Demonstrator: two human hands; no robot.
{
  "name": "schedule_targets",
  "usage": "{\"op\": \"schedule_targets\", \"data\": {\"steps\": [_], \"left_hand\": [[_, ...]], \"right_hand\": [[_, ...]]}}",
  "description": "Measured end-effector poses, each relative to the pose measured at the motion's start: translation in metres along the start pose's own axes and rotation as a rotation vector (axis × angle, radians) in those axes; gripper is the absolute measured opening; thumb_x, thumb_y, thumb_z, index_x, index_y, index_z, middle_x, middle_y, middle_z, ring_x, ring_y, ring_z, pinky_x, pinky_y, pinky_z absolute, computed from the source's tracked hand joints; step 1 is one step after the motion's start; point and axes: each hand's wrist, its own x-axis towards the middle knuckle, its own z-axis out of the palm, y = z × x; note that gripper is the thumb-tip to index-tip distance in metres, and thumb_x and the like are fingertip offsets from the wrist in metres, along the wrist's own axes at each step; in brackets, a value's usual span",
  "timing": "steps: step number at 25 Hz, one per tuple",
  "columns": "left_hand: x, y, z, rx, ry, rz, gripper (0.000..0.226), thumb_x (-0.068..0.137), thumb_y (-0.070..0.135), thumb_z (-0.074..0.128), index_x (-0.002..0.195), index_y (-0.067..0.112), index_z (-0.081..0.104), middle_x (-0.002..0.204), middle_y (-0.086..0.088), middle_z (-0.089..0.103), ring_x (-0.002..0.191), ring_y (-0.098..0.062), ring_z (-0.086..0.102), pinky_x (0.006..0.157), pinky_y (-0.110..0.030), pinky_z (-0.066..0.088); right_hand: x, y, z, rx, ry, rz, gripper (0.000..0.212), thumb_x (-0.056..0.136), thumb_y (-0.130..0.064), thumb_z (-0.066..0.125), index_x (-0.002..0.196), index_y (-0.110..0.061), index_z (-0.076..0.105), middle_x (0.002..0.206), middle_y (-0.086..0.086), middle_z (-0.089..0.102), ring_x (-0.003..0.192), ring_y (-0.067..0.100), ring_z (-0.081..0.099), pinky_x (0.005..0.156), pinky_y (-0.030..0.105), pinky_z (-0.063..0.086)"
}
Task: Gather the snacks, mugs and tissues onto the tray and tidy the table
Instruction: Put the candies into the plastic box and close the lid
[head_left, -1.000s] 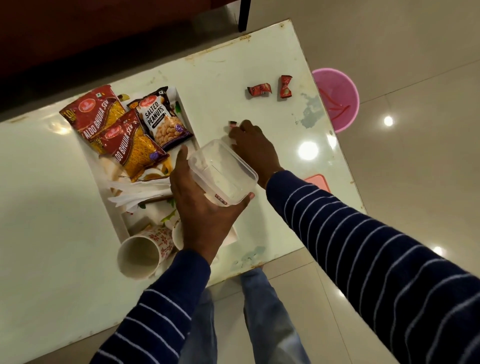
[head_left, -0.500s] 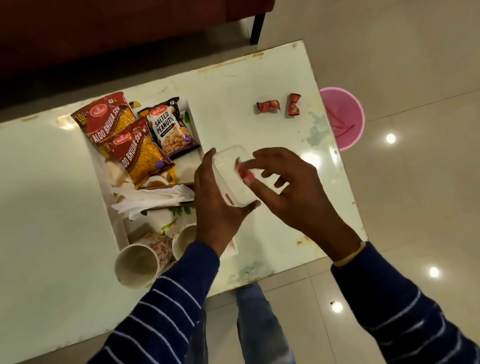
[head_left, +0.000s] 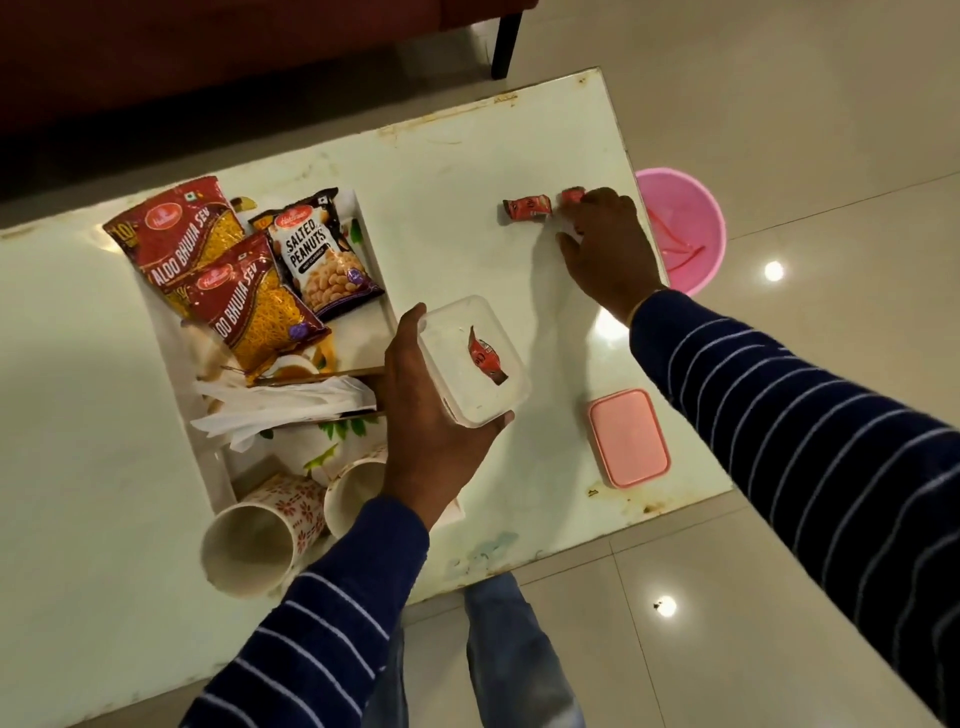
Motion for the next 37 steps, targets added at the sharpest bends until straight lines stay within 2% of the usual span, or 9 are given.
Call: {"op": "schedule_targets", "data": {"steps": [4,8,13,15,19,23,29,33,37], "left_hand": [[0.009,0.007,0.001,-0.029,0.002,-0.008,0.116,0.052,0.014,0.096,0.147,0.014,0.029,0.143,-0.005,0.042,0.128,-0.009,0.042,0.093,0.000,0.037],[0.019,0.014,0.000,-0.032,-0.021,-0.041,0.116,0.054,0.018,0.096,0.147,0.016,0.027,0.144,-0.004,0.043,0.132,-0.017,0.043,0.105,-0.033,0.046],[0.026,0.009,0.000,-0.088,-0.033,-0.065,0.117,0.052,0.016,0.097,0.146,0.019,0.029,0.144,-0.004,0.045,0.130,-0.022,0.047,0.097,-0.045,0.053],[0.027,0.004,0.000,-0.080,-0.032,-0.064,0.116,0.051,0.020,0.098,0.146,0.018,0.030,0.142,-0.004,0.046,0.130,-0.023,0.048,0.096,-0.045,0.054],[0.022,0.002,0.001,-0.031,-0.015,-0.036,0.116,0.052,0.029,0.096,0.147,0.018,0.030,0.142,-0.001,0.047,0.130,-0.017,0.047,0.101,-0.026,0.050],[0.018,0.002,0.000,-0.063,-0.014,-0.032,0.114,0.053,0.025,0.097,0.146,0.017,0.030,0.140,0.000,0.048,0.127,-0.014,0.049,0.100,-0.026,0.050],[0.019,0.008,-0.003,-0.088,-0.016,-0.032,0.111,0.055,0.021,0.096,0.146,0.018,0.031,0.141,-0.001,0.048,0.127,-0.013,0.049,0.100,-0.023,0.047],[0.017,0.016,0.002,-0.105,-0.039,-0.037,0.112,0.058,0.019,0.095,0.148,0.014,0.027,0.146,-0.006,0.043,0.128,-0.002,0.046,0.093,-0.019,0.052],[0.011,0.015,-0.001,-0.042,-0.037,0.000,0.120,0.049,0.022,0.098,0.147,0.014,0.028,0.144,-0.004,0.044,0.131,-0.019,0.046,0.103,-0.039,0.048]], "right_hand": [[-0.030,-0.015,-0.022,0.265,0.220,0.149,0.023,0.092,-0.011,0.055,0.106,-0.010,0.074,0.099,0.011,0.070,0.095,0.026,0.063,0.089,0.030,0.046],[-0.096,-0.068,-0.058,0.667,0.231,-0.089,0.014,0.085,-0.017,0.068,0.097,-0.015,0.075,0.097,0.000,0.071,0.087,0.006,0.065,0.076,0.020,0.052],[-0.091,-0.073,-0.060,0.705,0.154,-0.146,0.022,0.093,-0.024,0.063,0.112,-0.022,0.072,0.119,-0.005,0.069,0.106,0.003,0.064,0.085,0.018,0.050],[-0.054,-0.057,-0.048,0.572,0.193,-0.108,0.029,0.094,-0.019,0.060,0.123,-0.018,0.066,0.124,-0.001,0.065,0.107,0.008,0.062,0.086,0.019,0.048],[0.004,-0.032,-0.015,0.118,-0.124,-0.089,0.052,0.097,-0.016,0.052,0.147,-0.024,0.041,0.156,0.008,0.034,0.140,0.031,0.034,0.106,0.041,0.039],[0.001,-0.036,0.000,-0.008,-0.071,-0.168,0.034,0.097,-0.009,0.046,0.123,-0.021,0.065,0.129,0.006,0.059,0.117,0.030,0.052,0.087,0.039,0.052],[-0.076,-0.068,-0.045,0.544,0.249,0.131,0.021,0.089,-0.015,0.061,0.102,-0.023,0.075,0.092,-0.007,0.074,0.072,0.002,0.060,0.071,0.008,0.045],[-0.147,-0.108,-0.067,0.743,0.162,0.078,0.035,0.088,-0.045,0.064,0.123,-0.040,0.062,0.111,-0.025,0.067,0.089,-0.004,0.066,0.070,0.004,0.047],[-0.175,-0.063,-0.045,0.693,0.319,0.453,0.042,0.089,-0.049,0.060,0.129,-0.037,0.056,0.122,-0.017,0.061,0.105,0.006,0.063,0.083,0.024,0.056]]}}
